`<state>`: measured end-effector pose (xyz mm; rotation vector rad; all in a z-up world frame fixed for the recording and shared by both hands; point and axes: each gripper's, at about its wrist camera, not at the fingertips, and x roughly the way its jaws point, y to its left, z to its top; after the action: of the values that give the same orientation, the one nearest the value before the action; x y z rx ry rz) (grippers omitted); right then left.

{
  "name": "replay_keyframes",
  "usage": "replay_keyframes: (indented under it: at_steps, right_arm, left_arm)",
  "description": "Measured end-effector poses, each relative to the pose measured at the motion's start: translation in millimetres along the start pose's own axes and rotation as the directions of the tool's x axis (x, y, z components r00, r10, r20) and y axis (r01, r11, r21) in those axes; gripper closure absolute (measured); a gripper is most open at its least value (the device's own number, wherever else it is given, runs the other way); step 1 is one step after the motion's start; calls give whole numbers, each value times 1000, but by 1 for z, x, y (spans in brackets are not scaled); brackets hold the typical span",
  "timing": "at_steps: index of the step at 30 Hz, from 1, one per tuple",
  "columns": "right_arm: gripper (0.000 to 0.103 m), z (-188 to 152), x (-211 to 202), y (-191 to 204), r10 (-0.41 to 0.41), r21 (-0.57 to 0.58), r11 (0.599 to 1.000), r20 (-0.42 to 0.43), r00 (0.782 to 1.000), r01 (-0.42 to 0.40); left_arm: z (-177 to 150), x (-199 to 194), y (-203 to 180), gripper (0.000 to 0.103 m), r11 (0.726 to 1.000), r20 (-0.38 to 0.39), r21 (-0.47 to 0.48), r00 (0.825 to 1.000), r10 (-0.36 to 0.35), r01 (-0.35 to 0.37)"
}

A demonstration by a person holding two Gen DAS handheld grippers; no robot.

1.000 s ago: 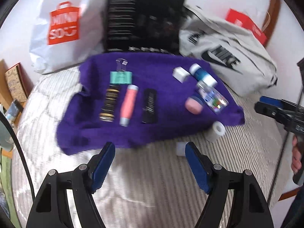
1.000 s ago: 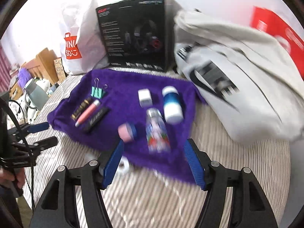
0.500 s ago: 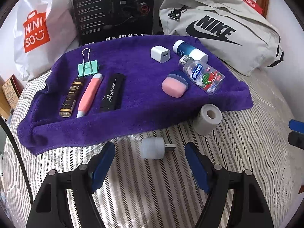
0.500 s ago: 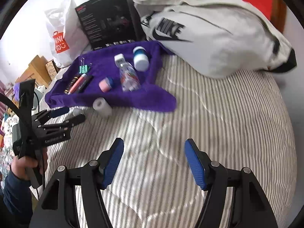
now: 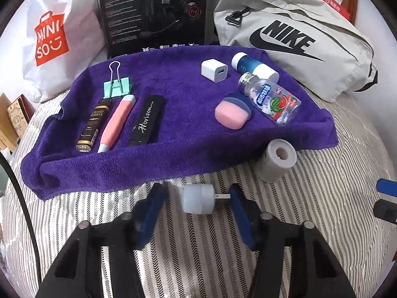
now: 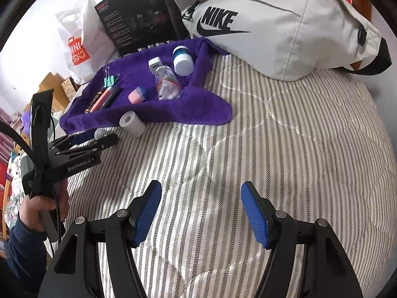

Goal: Organize rigid objects
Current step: 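Grasp the grey-and-white plug cap from the bedspread with the left gripper, then carry the plug cap with left gripper while right grasps the white tape roll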

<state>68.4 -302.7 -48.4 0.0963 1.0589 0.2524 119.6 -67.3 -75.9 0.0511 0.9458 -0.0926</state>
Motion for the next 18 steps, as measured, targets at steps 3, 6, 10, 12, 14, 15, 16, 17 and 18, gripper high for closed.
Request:
replay_keyframes:
  at_steps: [3,6,10,12,14,15,16,17,18]
  right_arm:
    - [37,-1,2,0,4,3,1000,-7,1000,-4]
    - [37,-2,3,2,5,2,1000,-11,1000,-5]
    - [37,-2,6,8,6,-3,1000,-16,1000,-6]
    - [37,0,6,14,9,-15,1000,-12,1000,-9]
    - [37,3,7,21,20,-29,999,-7,1000,-21]
    - [37,5,9,26,27,-41,999,-7,1000,-27]
    - [37,7,10,31,29,-51,998,-4,1000,-29]
    - [37,11,14,39,35,-65,997,0,999,-35]
    - [37,14,17,45,44,-75,996,1,999,-43]
  left_arm:
    - [0,-2,0,69,1000,-1,6,1000,-16,16]
    - [-1,-3,2,69,999,-2,0,999,-38,38]
    - [-2,-8,11,69,997,-2,-30,997,-71,71]
    - [-3,-14,18,69,997,7,-35,998,-63,63]
    - [-5,-19,27,69,998,11,-43,999,-51,52]
    - [-6,-22,33,69,998,15,-52,999,-43,44]
    - [-7,-24,39,69,998,16,-58,999,-39,39]
    - [-8,-25,45,69,997,15,-64,999,-34,35]
    - [-10,-26,51,69,997,15,-73,1000,-24,25]
